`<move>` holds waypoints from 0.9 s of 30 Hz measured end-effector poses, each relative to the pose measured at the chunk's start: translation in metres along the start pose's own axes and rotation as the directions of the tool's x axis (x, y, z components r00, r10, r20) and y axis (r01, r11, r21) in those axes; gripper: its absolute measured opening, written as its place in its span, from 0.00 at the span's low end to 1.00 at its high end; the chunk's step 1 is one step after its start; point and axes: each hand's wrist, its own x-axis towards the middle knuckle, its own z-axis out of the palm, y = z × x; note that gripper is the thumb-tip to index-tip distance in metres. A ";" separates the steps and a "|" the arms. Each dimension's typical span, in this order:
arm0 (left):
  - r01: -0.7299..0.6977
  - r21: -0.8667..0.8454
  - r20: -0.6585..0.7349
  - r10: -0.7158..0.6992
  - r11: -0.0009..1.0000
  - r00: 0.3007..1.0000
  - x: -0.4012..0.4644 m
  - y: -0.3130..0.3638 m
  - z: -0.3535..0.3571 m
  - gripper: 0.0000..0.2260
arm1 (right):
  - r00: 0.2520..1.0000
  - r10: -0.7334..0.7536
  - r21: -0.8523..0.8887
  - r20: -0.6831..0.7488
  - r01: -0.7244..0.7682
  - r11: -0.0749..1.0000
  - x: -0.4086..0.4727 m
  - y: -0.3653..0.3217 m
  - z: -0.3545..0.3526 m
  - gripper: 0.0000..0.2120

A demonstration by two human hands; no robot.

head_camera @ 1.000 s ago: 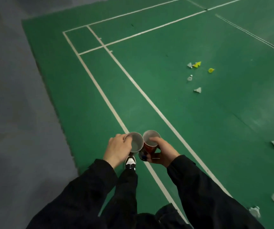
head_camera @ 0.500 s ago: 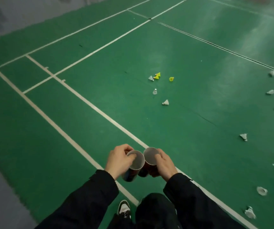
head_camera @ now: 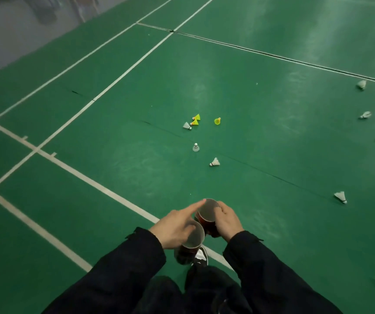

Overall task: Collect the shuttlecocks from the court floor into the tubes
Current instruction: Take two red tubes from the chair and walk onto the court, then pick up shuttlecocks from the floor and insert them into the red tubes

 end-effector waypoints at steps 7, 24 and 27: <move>0.008 0.101 -0.063 -0.002 0.995 0.998 0.115 0.011 -0.079 0.18 | 0.997 -0.069 -0.117 0.034 0.072 0.991 0.113 -0.079 -0.039 0.10; 0.151 0.162 -0.239 -0.110 0.975 0.965 0.428 -0.103 -0.227 0.10 | 0.963 0.230 0.191 -0.138 -0.202 0.961 0.430 -0.138 -0.063 0.09; 0.147 0.118 -0.286 -0.108 0.982 0.952 0.512 -0.141 -0.218 0.09 | 0.934 0.306 0.183 -0.185 -0.273 0.944 0.515 -0.091 -0.047 0.11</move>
